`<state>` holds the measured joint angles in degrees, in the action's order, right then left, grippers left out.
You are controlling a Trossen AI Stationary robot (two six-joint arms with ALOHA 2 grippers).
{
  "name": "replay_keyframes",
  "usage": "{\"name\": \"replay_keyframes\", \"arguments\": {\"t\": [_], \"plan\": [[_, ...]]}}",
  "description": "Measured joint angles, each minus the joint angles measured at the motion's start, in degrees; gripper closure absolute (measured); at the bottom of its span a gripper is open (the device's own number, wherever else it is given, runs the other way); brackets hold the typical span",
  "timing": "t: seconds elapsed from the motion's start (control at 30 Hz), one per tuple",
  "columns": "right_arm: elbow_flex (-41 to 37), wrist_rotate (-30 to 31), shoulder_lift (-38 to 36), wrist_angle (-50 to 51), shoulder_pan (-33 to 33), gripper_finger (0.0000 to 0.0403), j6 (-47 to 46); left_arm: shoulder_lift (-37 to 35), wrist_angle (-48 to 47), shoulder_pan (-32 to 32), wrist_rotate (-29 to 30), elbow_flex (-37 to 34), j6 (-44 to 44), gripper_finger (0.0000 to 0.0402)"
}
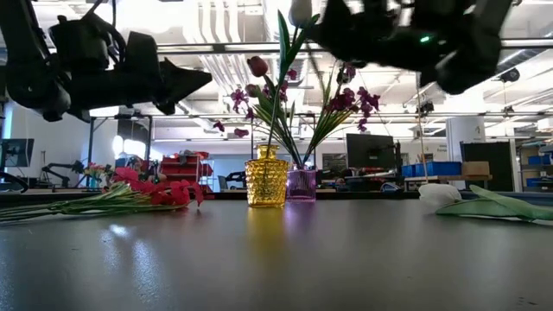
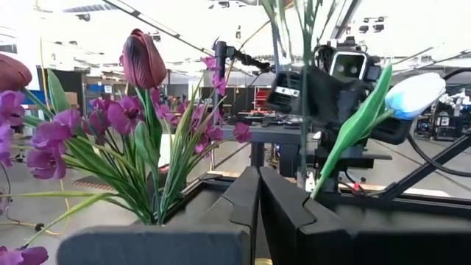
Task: Sort flowers into vase by color
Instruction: Put the red flowers into the yellow vase
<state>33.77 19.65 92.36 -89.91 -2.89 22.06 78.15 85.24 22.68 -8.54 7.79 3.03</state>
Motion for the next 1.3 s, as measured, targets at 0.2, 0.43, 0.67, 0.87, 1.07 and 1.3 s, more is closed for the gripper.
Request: {"name": "replay_keyframes", "arguments": {"t": [0.2, 0.43, 0.67, 0.87, 1.07, 1.3], "plan": [[6.33, -2.75, 4.86, 0.00, -3.92, 0.0392, 0.91, 0.35, -0.37, 0.00, 0.00, -0.02, -0.51, 0.0402], [6.33, -11.79, 2.09, 2.86, -5.75, 0.0392, -5.43, 0.36, -7.66, 0.06, -6.02, 4.79, 3.58, 0.0400], [7.66, -19.36, -1.18, 6.15, -6.20, 0.0392, -6.54, 0.42, -22.10, 0.07, -8.44, 18.44, -2.85, 0.0341], [10.89, -23.06, -2.37, 11.60, -7.23, 0.0392, -5.57, 0.42, -42.70, 0.07, -15.48, 33.45, -7.56, 0.0279], [12.60, -24.64, -2.30, 13.60, -7.81, 0.0392, -5.45, 2.93, -49.66, 0.09, -22.98, 41.93, -9.03, 0.0264], [12.58, -24.64, -2.30, 13.37, -7.83, 0.0392, -5.25, 7.16, -45.08, 0.08, -23.86, 44.05, -6.93, 0.0286]]}}
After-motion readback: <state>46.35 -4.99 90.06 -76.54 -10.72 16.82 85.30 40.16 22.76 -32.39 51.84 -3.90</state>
